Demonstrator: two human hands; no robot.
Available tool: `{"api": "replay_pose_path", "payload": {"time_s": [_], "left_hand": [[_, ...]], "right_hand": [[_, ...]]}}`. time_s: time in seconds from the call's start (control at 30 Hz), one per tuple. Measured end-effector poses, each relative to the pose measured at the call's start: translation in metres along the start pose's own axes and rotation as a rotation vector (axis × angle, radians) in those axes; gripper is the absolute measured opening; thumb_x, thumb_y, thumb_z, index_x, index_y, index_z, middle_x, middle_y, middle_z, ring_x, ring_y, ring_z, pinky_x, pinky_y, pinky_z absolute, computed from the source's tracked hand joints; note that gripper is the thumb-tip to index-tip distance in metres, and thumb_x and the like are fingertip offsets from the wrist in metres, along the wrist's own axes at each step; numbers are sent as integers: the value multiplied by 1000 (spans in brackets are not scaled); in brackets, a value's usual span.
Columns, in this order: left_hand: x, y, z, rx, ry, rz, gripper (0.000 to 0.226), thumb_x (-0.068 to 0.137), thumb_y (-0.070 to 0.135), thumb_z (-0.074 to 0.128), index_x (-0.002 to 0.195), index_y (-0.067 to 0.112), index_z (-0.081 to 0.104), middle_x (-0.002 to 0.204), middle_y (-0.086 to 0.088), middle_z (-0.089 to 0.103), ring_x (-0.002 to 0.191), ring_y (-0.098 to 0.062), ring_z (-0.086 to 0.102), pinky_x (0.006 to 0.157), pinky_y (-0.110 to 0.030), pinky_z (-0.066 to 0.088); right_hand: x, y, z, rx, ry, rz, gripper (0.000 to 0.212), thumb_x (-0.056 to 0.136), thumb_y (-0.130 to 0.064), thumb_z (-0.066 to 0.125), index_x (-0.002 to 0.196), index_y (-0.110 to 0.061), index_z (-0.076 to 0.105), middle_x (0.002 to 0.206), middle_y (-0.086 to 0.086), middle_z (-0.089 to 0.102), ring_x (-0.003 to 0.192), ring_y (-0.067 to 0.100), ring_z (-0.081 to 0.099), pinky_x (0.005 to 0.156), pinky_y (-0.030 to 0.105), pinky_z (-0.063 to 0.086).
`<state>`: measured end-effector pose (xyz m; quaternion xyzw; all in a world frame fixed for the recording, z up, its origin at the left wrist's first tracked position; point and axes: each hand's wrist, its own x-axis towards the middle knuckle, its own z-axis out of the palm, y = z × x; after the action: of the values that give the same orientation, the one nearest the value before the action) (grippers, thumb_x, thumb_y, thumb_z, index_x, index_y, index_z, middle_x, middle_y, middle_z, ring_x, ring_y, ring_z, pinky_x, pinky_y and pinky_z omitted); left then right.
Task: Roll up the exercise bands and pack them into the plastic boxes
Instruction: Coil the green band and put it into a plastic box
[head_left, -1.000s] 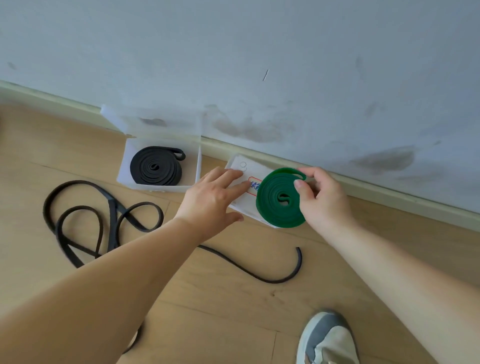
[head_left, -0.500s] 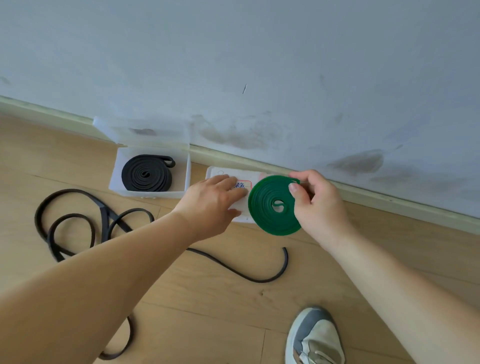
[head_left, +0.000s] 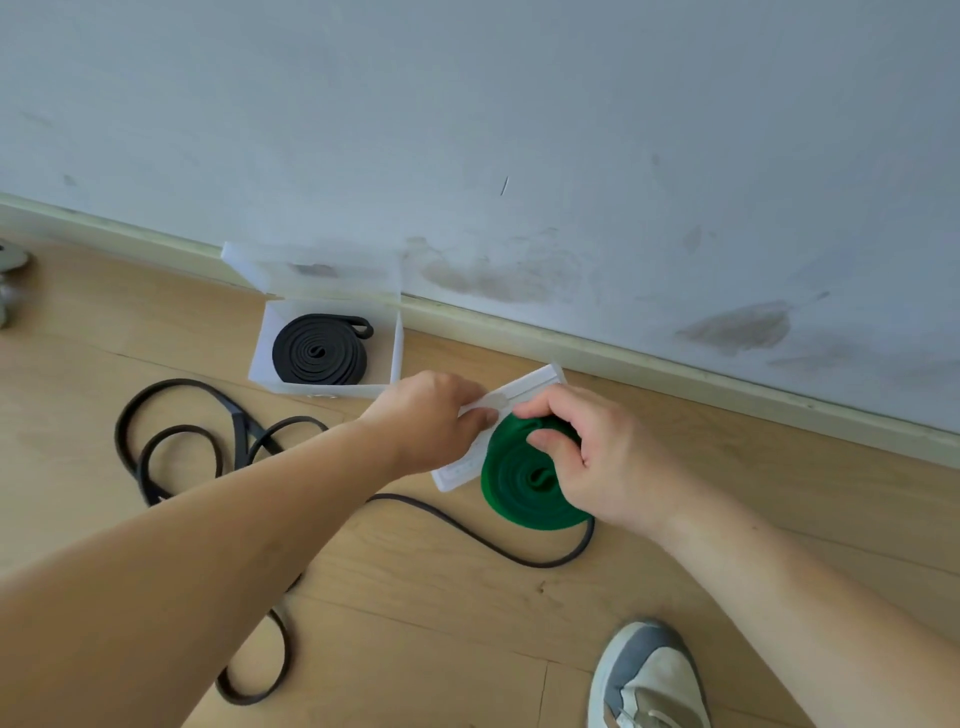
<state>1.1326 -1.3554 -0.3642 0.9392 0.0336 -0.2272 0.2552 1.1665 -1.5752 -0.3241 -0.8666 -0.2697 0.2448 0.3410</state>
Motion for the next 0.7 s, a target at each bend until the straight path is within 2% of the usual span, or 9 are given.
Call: {"api": "replay_pose_path", "payload": {"time_s": [0.13,0.23,0.3,0.37,0.43,0.57,0.63,0.7], "left_hand": [[-5,12,3,124,-21,52,33,106,44,39,108,21,62,96,0,65,90,-24,61,76,-38,52],[-5,16,5,179,28,47,33,109,40,35,110,17,57,98,-1,60,85,-23,58,71,-34,46],[-4,17,3,175,71,33,32,109,39,33,109,15,55,95,-1,58,82,-25,58,68,-35,46],[-3,17,-1,143,86,30,32,109,37,34,111,14,56,98,-3,59,87,-27,61,72,-39,51],[-2,18,-8,99,127,23,32,109,37,35,115,16,58,102,-3,61,90,-25,59,73,-38,49],[2,21,-27,100,222,60,33,109,38,35,118,18,59,103,0,61,87,-21,51,69,-35,42],[6,22,-36,85,233,93,33,109,39,35,122,20,59,101,4,59,88,-20,51,69,-34,41],[8,21,-43,56,218,114,33,109,39,35,127,23,59,97,9,53,93,-22,54,72,-35,43]], "right_hand": [[-3,7,0,61,-23,82,21,101,-17,59,114,-32,64,110,-27,66,107,-3,61,93,20,50],[-12,6,4,80,-23,104,17,102,-17,59,112,-30,63,108,-22,67,103,2,62,90,22,52],[-20,6,6,108,-48,119,17,102,-16,59,112,-29,64,109,-18,67,103,1,62,91,25,53],[-28,5,4,136,-58,159,17,101,-16,61,110,-29,65,108,-19,67,104,-1,62,93,26,54],[-32,2,-3,183,-37,202,18,100,-15,63,106,-32,66,103,-19,70,101,-1,64,92,27,56],[-28,-6,-22,289,73,228,22,99,-15,64,104,-36,69,100,-18,73,97,-1,68,87,21,55],[-23,-8,-25,345,178,238,21,100,-15,64,106,-34,69,101,-15,74,94,-2,68,82,13,52],[-15,-6,-21,422,300,274,19,100,-12,63,106,-29,68,98,-13,74,88,-4,68,80,14,50]]}}
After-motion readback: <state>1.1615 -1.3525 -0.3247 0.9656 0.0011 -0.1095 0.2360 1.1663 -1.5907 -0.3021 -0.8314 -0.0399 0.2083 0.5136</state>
